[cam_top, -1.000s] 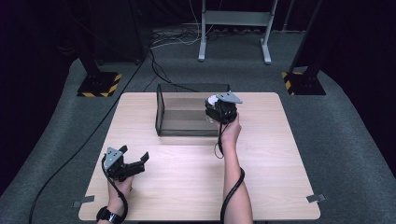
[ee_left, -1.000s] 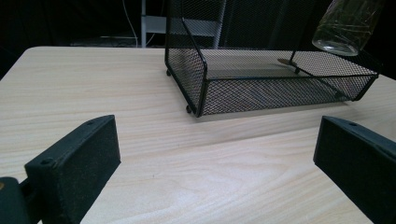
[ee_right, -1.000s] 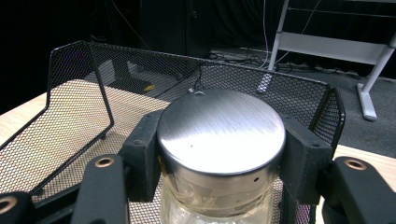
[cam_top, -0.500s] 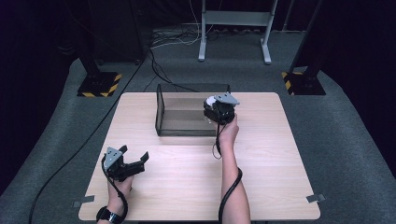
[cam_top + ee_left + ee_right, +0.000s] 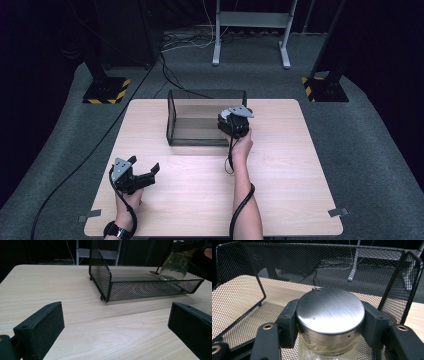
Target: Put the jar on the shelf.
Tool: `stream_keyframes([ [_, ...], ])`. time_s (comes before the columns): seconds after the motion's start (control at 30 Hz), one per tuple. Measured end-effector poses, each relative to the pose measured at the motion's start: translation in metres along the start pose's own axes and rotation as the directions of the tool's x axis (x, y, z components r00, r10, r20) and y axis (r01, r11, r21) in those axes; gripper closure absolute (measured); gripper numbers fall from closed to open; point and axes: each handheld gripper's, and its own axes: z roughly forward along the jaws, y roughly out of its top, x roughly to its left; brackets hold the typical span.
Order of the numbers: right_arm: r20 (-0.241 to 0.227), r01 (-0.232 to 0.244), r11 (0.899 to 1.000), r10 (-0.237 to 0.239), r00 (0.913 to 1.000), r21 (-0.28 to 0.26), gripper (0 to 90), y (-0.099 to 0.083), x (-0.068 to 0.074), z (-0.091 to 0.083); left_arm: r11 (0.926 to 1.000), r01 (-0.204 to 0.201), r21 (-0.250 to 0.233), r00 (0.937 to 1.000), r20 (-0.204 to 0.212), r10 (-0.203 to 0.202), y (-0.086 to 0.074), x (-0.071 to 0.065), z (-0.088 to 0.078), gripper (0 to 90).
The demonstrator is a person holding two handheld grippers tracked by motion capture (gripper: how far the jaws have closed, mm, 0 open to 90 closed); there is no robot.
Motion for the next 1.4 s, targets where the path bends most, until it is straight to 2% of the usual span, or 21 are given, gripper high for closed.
stream_keyframes([
  [0.3, 0.002, -0.015, 1.000, 0.015, 0.9999, 0.011, 38.4, -0.008, 0.001, 0.005, 1.0000, -0.005, 0.002, 1.0000, 0.000, 0.005, 0.000, -0.002, 0.000, 0.0],
  [0.37, 0.009, -0.031, 0.999, 0.031, 0.9995, 0.016, 38.4, -0.012, 0.001, 0.008, 1.0000, -0.004, 0.000, 1.0000, -0.001, 0.004, 0.000, -0.002, -0.001, 0.0],
  [0.53, 0.023, -0.039, 0.999, 0.039, 0.9990, 0.022, 38.4, -0.017, 0.000, 0.010, 1.0000, -0.004, -0.001, 1.0000, -0.002, 0.004, 0.000, -0.002, -0.001, 0.0],
  [1.4, 0.027, -0.024, 0.999, 0.023, 0.9994, 0.026, 38.2, -0.021, 0.004, 0.013, 1.0000, -0.003, 0.001, 1.0000, -0.002, 0.003, -0.001, -0.002, -0.002, 0.0],
])
